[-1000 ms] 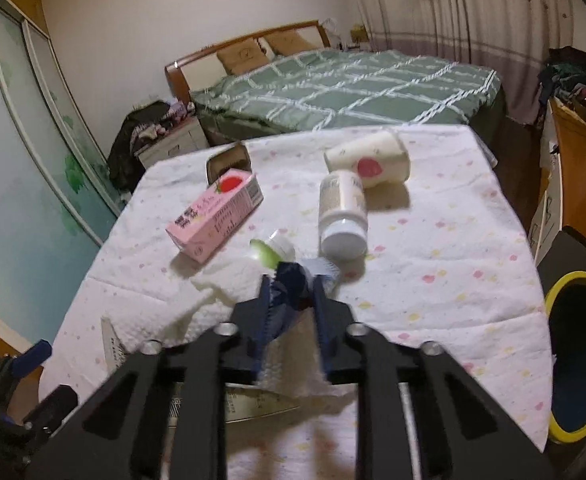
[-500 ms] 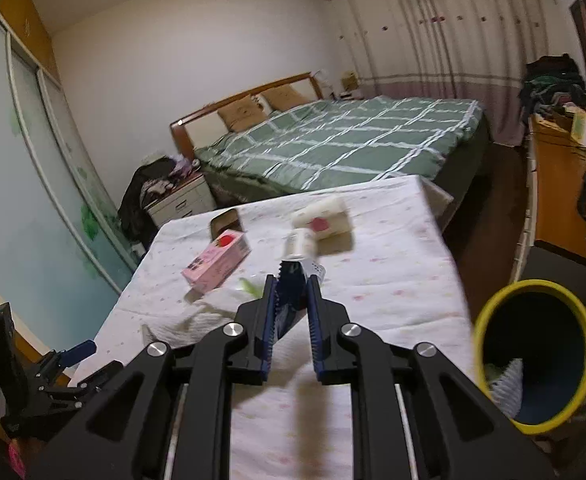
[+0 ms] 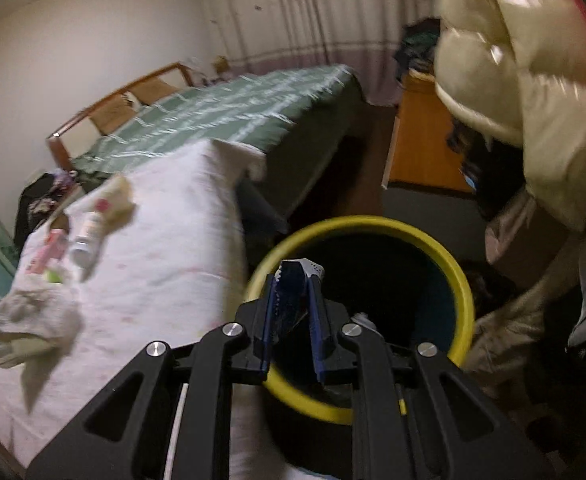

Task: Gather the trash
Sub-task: 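Carry the held item over the yellow bin and open the right gripper, then grasp the white paper towel with the left gripper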

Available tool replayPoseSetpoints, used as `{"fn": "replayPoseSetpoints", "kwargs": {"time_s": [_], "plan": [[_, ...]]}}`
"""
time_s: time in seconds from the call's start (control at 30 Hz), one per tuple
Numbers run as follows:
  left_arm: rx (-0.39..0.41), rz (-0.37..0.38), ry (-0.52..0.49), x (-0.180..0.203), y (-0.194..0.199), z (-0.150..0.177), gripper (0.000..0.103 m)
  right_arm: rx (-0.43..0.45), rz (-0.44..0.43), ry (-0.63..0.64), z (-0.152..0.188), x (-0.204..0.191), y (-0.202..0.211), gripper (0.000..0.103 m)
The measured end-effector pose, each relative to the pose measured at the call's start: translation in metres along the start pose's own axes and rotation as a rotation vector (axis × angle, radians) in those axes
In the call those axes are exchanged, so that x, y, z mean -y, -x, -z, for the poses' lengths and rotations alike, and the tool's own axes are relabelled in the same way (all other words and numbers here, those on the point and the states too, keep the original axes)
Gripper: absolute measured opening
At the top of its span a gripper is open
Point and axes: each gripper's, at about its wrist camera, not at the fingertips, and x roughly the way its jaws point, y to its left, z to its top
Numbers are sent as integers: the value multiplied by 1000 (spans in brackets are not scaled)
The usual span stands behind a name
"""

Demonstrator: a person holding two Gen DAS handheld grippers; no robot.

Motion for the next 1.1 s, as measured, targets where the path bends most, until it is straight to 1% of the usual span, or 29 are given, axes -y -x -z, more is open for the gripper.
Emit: {"fn": "replayPoseSetpoints", "kwargs": {"time_s": [0.1,0.2,0.27,0.33,0.4,0.5,0.7,0.83,1.0,1.07,1.1], "plan": [[-6,13,-12,6,-3,-6,95,-41,32,-16,6,17,-20,17],[-10,31,-30,13,-4,-10,95,-58,51,-29,9,29,-34,18],[-13,44,-40,17,-5,-13,95,-63,58,-38,10,31,-40,21],[-14,51,-50,21,-7,-16,95,-60,59,-46,9,32,-41,29],[-18,58,-55,23,-10,-18,95,-49,63,-42,9,32,-37,34],[-37,80,-54,25,-20,-21,95,-40,67,-35,6,28,-31,35],[-68,93,-79,28,-39,-27,95,-38,52,-30,7,22,-28,37],[-84,94,-121,31,-52,-37,95,-46,42,-26,9,17,-29,37],[-143,108,-176,40,-79,-47,95,-50,30,-33,11,17,-29,38],[-165,98,-185,42,-90,-49,93,-50,27,-35,11,18,-29,38],[-179,98,-191,44,-96,-49,90,-51,26,-36,11,19,-29,38]]}}
